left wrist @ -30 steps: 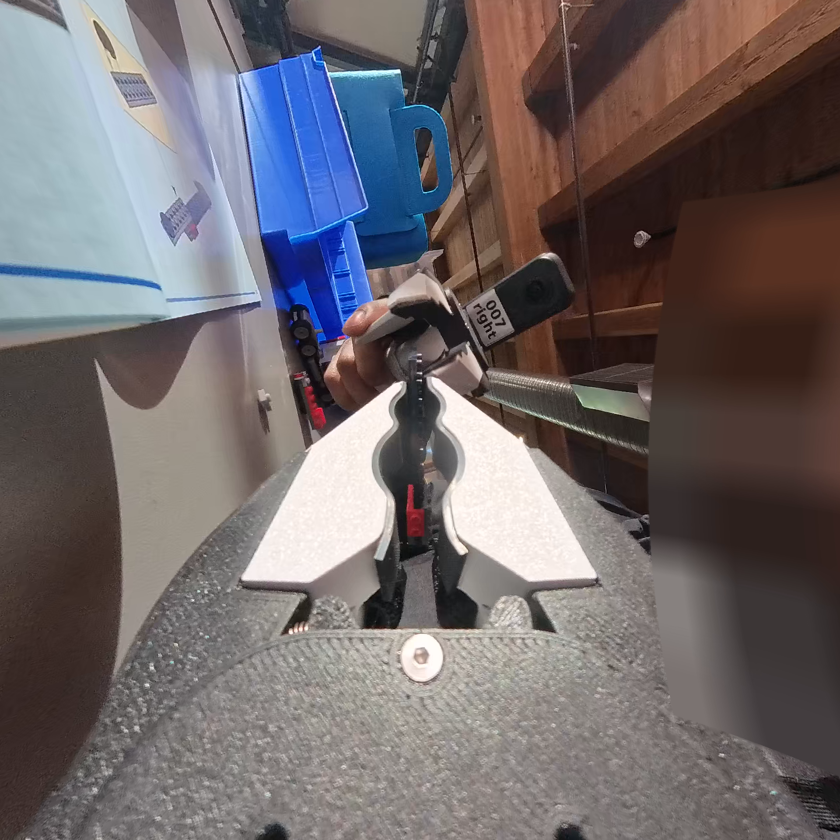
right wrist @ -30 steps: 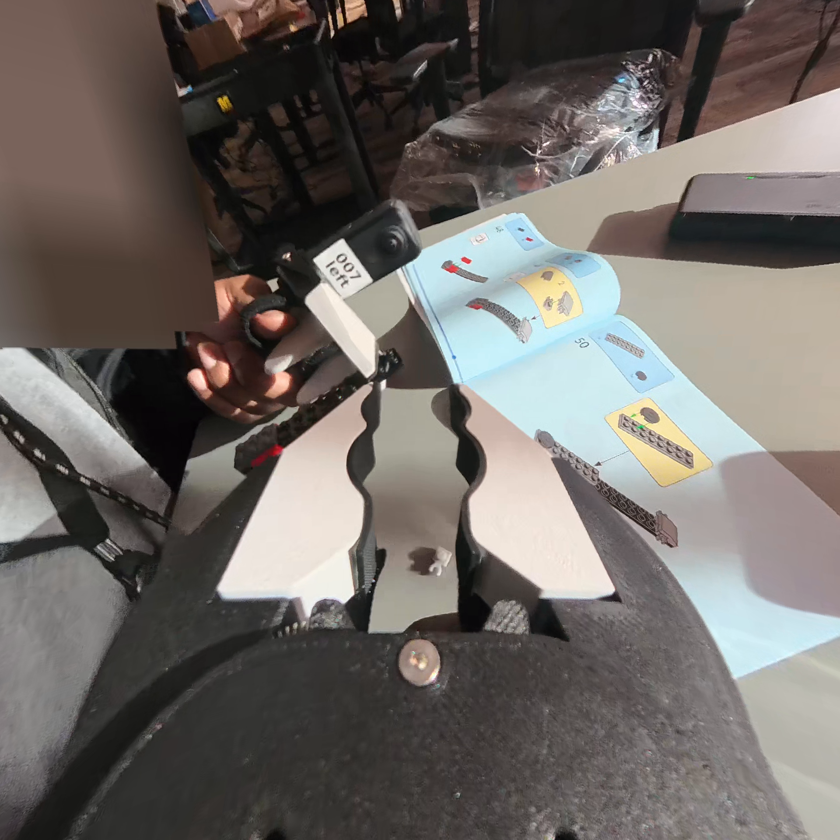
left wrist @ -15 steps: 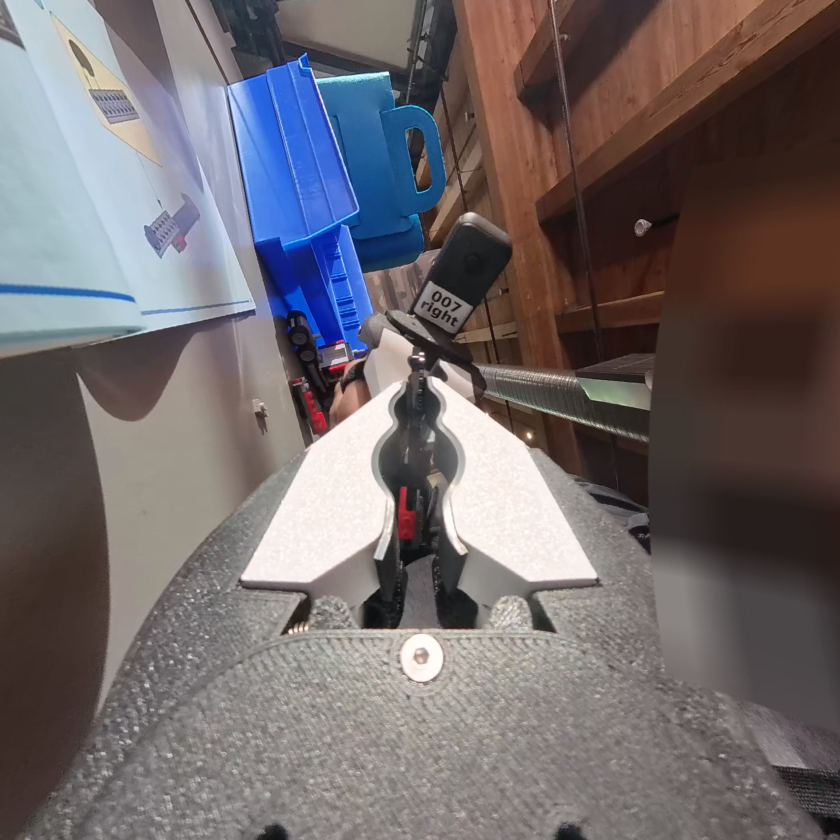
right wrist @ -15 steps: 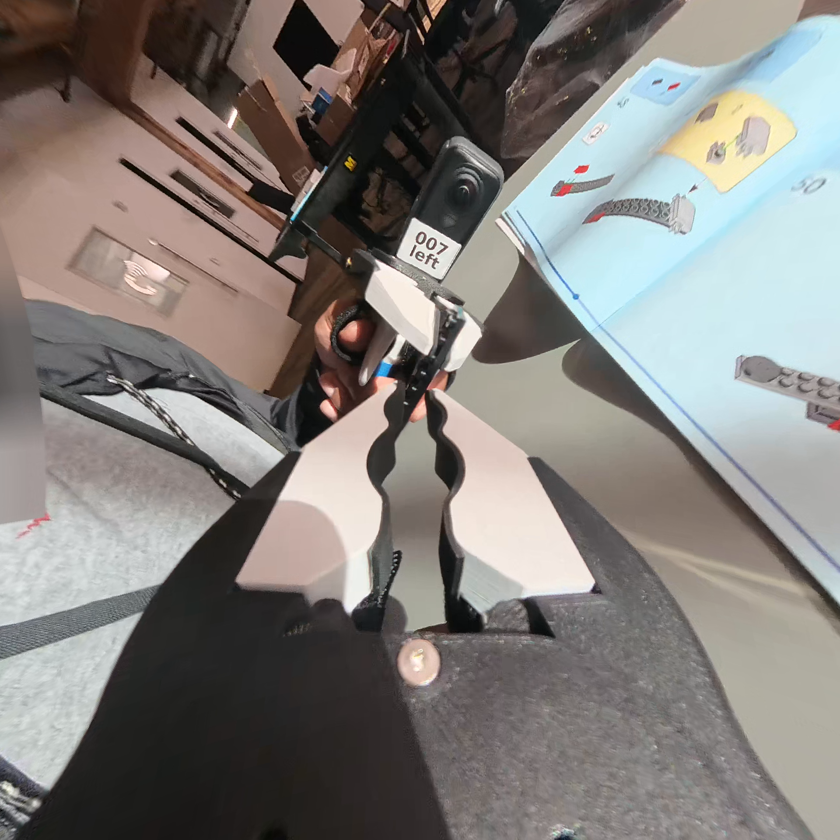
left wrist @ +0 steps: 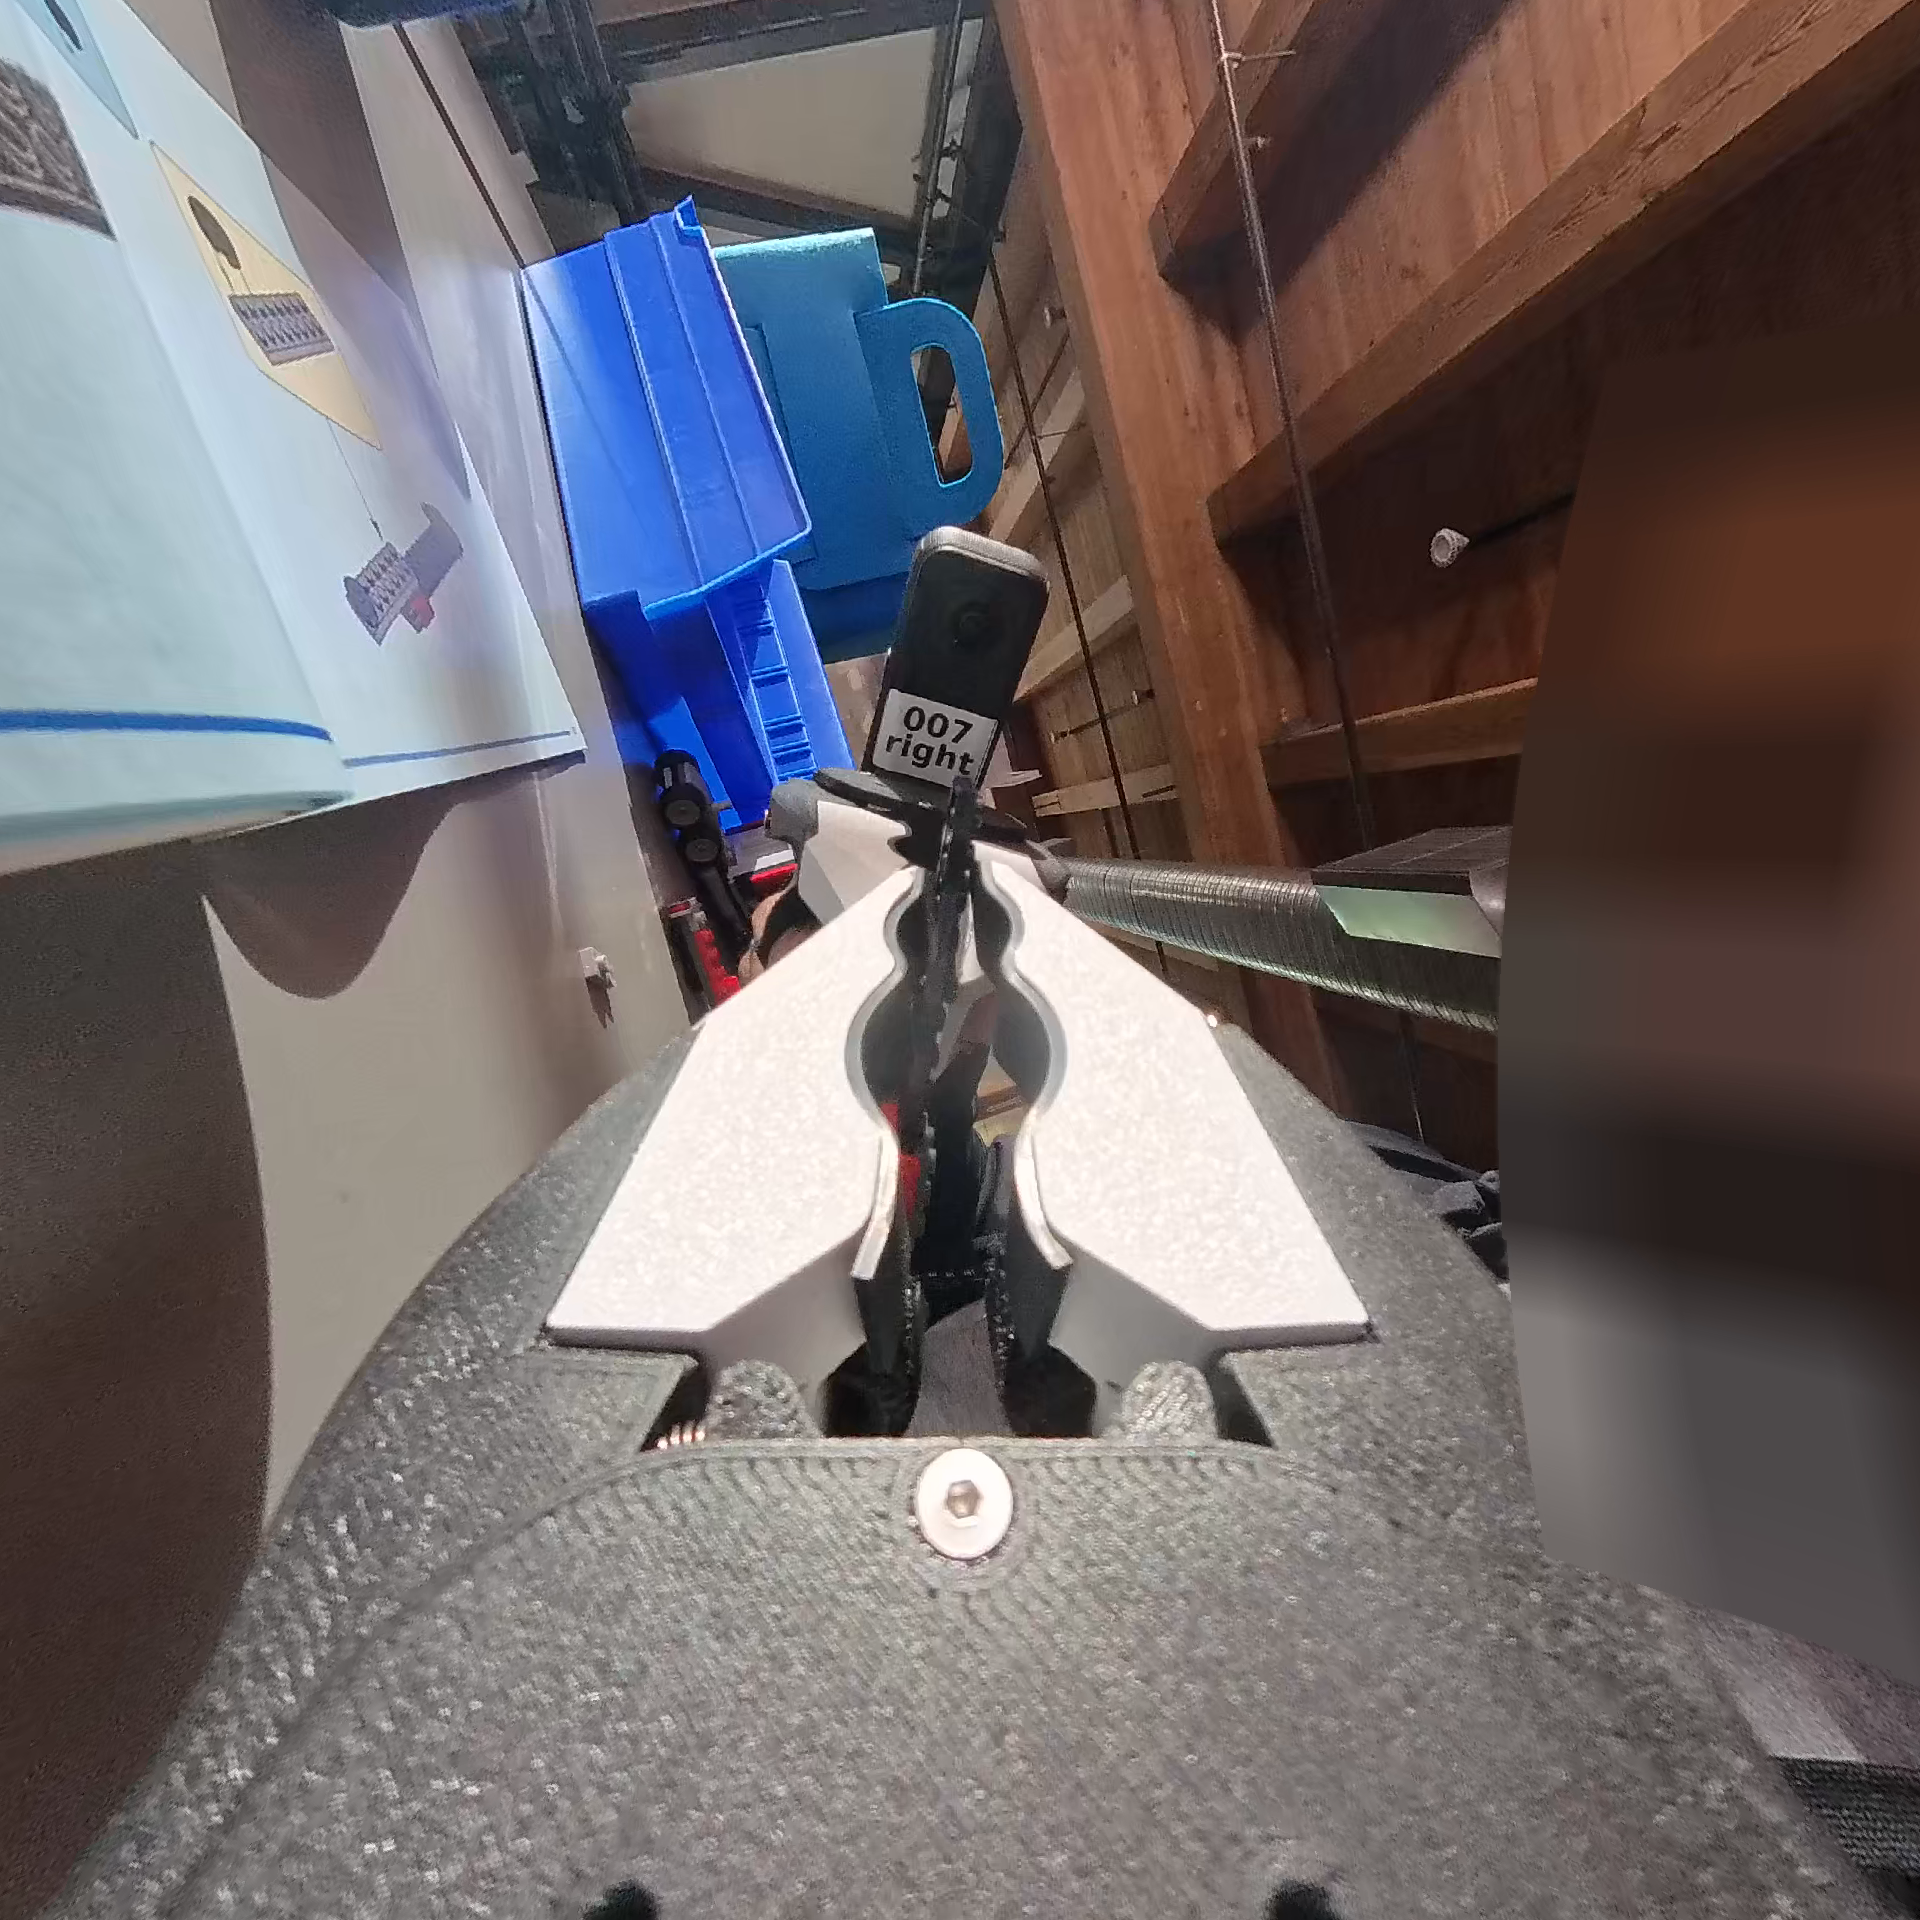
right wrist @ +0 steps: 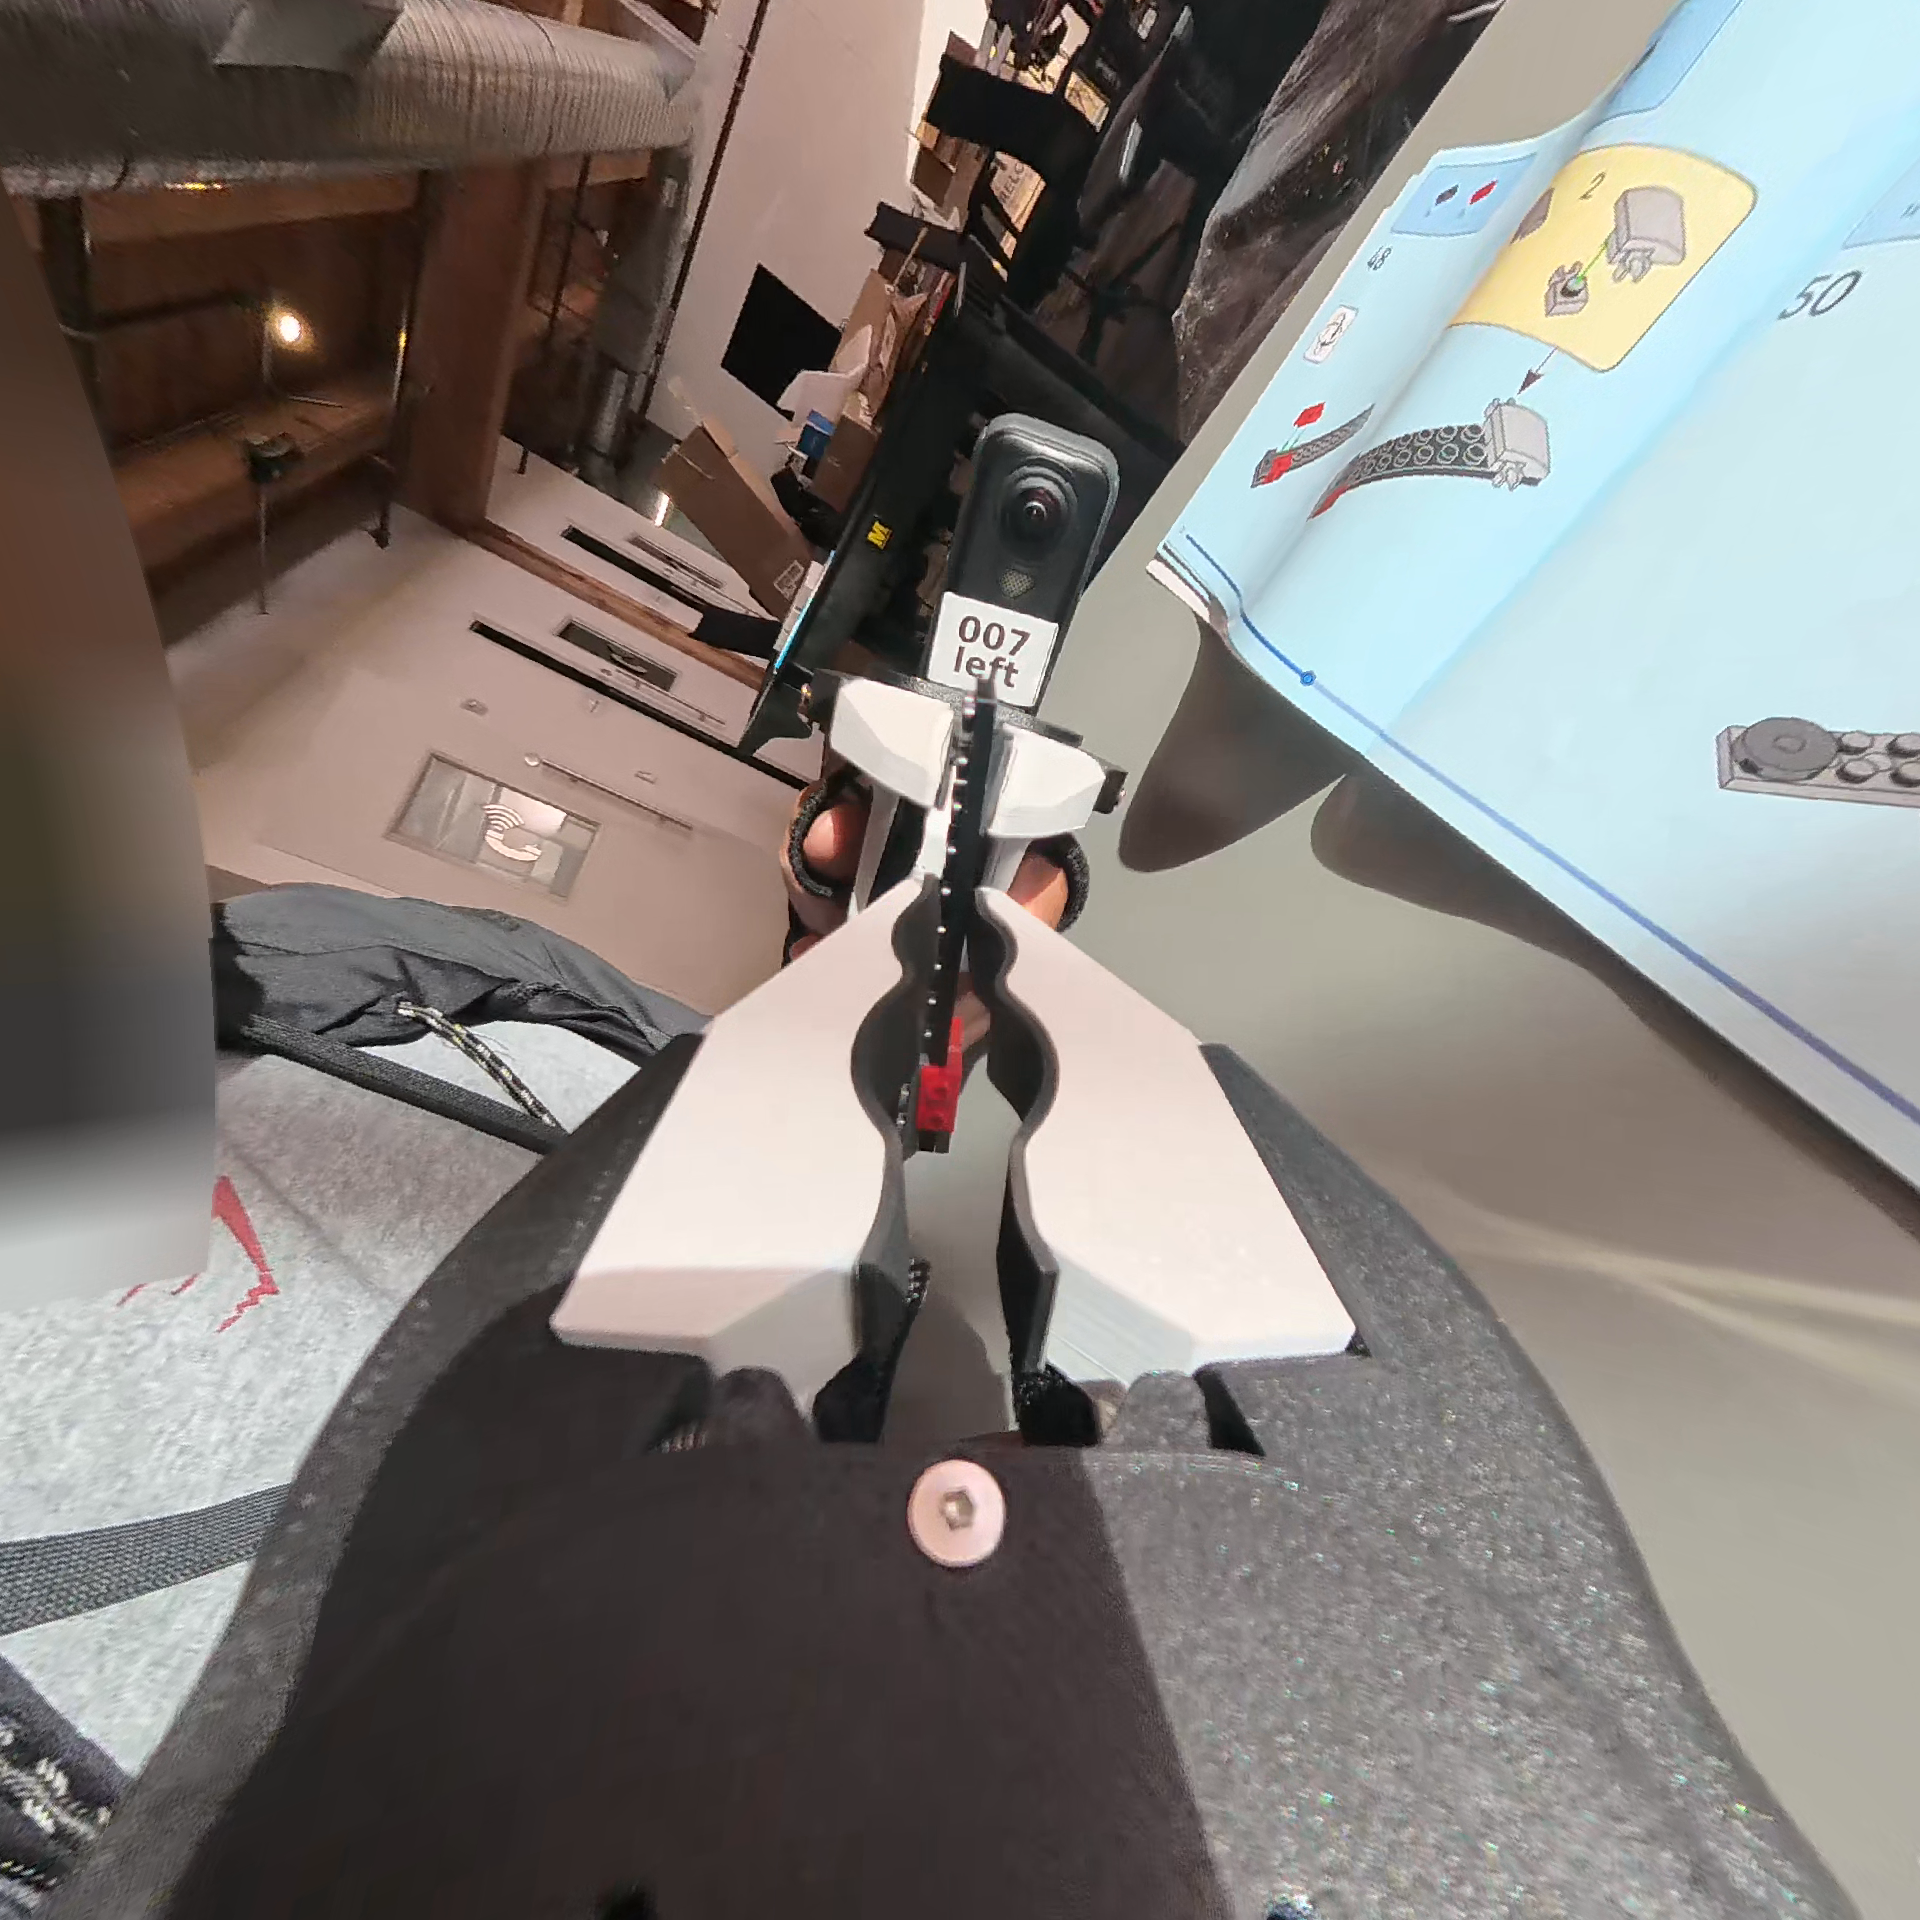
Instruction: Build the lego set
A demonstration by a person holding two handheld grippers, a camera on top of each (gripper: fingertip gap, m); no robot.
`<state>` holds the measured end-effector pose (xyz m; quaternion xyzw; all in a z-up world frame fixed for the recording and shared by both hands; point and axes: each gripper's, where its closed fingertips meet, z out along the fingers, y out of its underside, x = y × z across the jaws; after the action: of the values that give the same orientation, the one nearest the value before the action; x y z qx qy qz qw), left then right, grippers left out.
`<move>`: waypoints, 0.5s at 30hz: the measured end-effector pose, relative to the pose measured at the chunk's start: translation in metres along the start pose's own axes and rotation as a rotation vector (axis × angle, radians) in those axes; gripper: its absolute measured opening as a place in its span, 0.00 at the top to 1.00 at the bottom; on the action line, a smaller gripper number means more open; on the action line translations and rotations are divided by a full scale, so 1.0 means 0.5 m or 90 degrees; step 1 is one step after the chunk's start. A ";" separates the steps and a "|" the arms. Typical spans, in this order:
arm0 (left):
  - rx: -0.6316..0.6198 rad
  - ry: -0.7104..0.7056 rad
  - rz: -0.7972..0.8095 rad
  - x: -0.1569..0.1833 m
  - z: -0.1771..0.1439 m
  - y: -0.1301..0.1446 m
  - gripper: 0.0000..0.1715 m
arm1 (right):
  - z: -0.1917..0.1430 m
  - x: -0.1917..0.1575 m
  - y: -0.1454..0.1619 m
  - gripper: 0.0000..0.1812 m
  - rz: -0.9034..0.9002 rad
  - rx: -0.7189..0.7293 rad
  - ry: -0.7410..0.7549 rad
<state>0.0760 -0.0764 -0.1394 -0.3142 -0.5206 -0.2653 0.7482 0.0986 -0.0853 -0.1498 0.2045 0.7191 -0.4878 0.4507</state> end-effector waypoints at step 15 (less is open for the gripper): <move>0.021 -0.014 0.016 -0.004 -0.003 -0.010 0.97 | -0.002 0.003 -0.008 0.98 0.009 0.019 0.008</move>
<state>0.0725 -0.0806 -0.1405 -0.3110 -0.5291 -0.2438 0.7509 0.0943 -0.0862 -0.1490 0.2192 0.7129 -0.4942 0.4467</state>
